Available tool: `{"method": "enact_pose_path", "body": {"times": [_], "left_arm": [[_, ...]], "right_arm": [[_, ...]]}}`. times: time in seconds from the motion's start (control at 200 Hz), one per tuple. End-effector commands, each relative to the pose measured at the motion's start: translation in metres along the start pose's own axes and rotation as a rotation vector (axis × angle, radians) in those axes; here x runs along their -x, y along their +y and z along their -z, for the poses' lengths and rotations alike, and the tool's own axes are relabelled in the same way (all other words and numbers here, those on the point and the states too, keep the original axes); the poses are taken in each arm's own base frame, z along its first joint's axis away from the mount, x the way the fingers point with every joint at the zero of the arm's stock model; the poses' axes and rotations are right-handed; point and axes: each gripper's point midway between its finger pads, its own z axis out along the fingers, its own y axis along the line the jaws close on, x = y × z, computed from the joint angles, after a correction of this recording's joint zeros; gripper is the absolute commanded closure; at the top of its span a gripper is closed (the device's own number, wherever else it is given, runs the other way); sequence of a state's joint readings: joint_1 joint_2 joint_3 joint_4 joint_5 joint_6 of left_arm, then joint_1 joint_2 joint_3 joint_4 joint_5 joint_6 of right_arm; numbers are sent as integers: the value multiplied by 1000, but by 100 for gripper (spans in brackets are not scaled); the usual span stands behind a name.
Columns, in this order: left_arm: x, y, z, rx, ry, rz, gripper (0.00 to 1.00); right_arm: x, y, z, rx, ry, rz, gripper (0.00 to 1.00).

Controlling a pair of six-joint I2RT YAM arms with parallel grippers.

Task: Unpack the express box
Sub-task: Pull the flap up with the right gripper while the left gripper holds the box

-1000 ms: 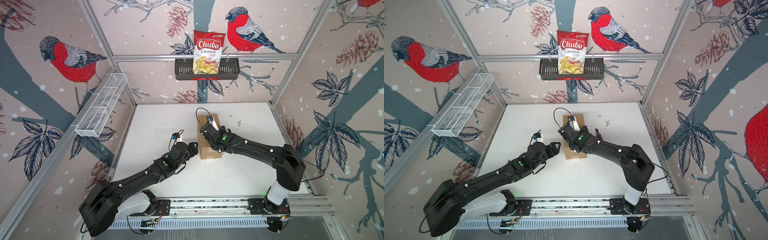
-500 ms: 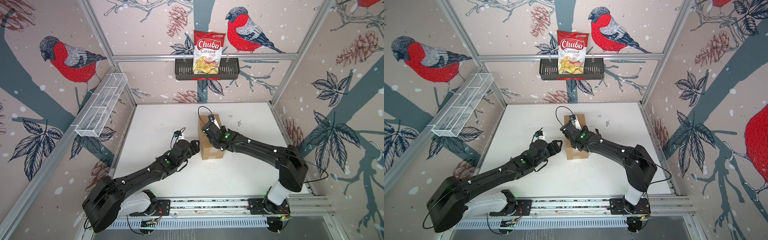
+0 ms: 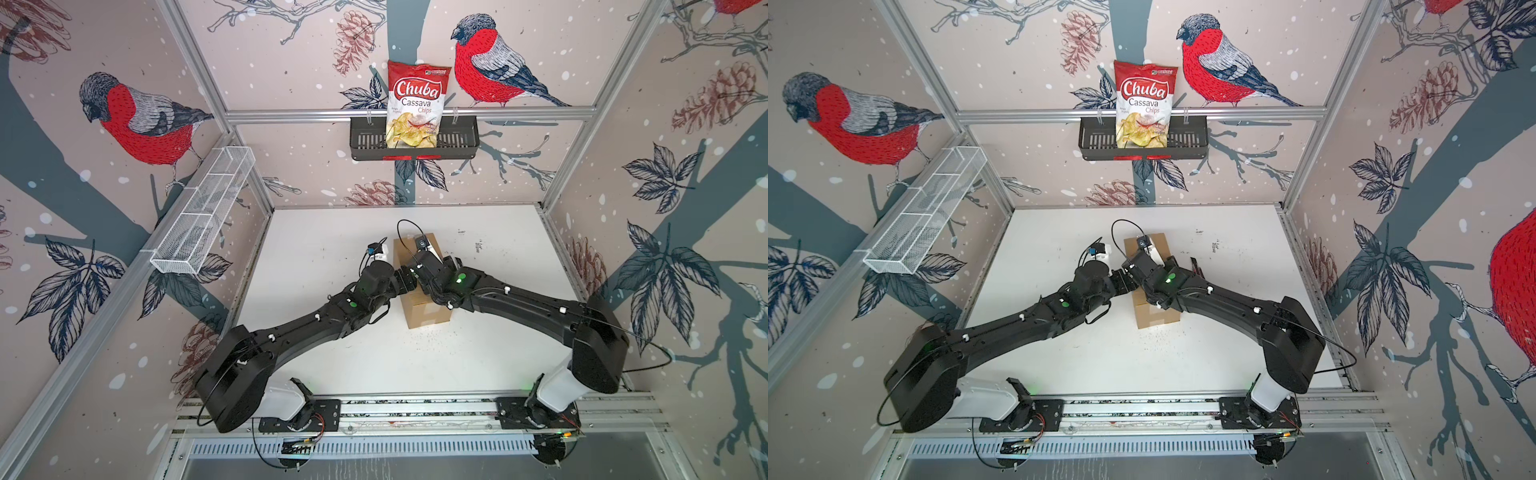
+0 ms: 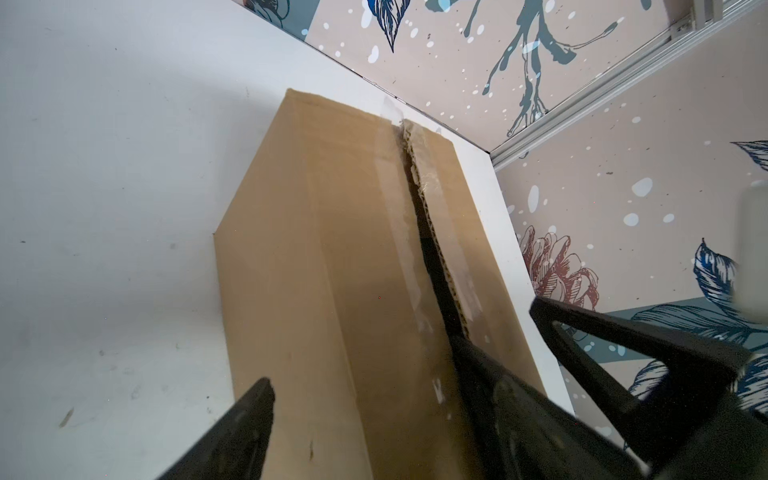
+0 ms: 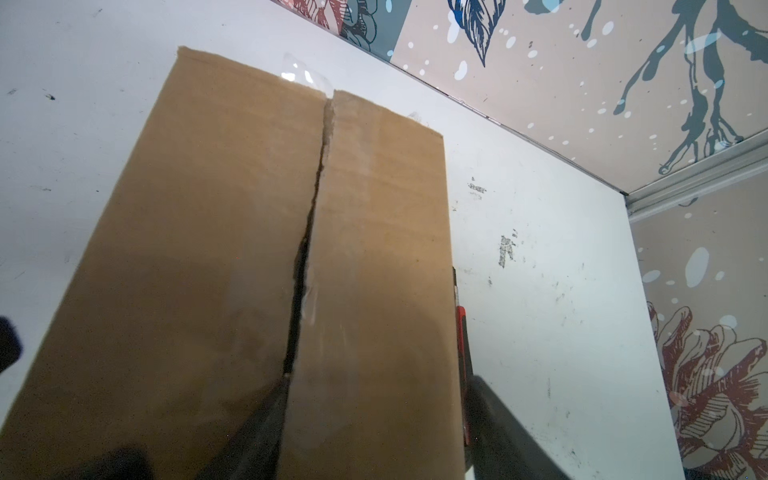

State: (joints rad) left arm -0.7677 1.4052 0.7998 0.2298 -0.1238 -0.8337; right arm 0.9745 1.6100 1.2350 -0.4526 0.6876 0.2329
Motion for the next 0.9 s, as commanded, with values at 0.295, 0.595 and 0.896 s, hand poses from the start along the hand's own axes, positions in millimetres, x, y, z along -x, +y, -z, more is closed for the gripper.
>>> {"method": "enact_pose_path", "body": {"times": [0.295,0.595,0.896], "left_arm": [[-23,14,-24,29,60,14,24],[-33,29,-27,70,70,32,26],[-35,33,-28,78,67,39,27]], "right_arm": [[3,-9,7,-22,-16,17,36],[-1,-28,1,-123,14,69,35],[-9,-36,-14,-200,58,122,29]]}}
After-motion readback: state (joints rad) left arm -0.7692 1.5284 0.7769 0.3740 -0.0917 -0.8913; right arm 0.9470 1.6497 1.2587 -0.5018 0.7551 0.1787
